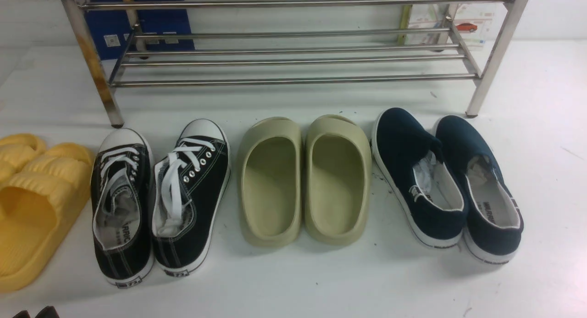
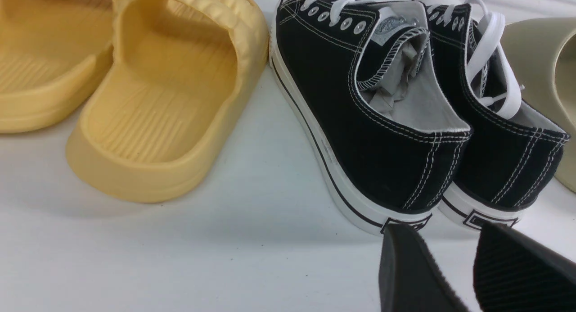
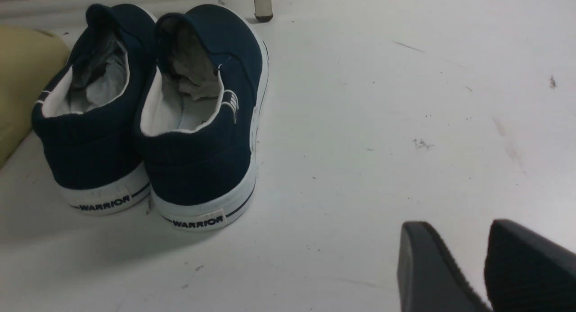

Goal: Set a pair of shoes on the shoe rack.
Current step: Use the left arm to grab the shoe closest to it

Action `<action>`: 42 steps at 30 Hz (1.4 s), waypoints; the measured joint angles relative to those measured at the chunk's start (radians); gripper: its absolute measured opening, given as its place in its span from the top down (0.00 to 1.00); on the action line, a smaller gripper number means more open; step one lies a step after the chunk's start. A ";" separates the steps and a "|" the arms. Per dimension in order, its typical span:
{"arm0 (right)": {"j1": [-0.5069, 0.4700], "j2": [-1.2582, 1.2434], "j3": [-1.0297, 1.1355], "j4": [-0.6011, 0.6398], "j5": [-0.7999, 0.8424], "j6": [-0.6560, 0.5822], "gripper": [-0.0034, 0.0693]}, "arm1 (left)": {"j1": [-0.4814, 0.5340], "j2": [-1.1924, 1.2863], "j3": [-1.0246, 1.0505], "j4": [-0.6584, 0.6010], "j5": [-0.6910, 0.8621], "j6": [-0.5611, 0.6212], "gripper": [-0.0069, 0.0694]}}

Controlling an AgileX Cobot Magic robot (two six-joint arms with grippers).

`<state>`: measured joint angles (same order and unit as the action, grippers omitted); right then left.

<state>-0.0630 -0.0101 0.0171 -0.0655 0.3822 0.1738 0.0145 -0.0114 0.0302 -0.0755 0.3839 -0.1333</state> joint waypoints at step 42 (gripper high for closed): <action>0.000 0.000 0.000 0.000 0.000 0.000 0.62 | 0.000 0.000 -0.089 -0.888 -0.115 -0.167 0.60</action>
<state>-0.0630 -0.0101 0.0171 -0.0655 0.3822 0.1738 0.0145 -0.0114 -0.0592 -0.9636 0.2684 -0.3004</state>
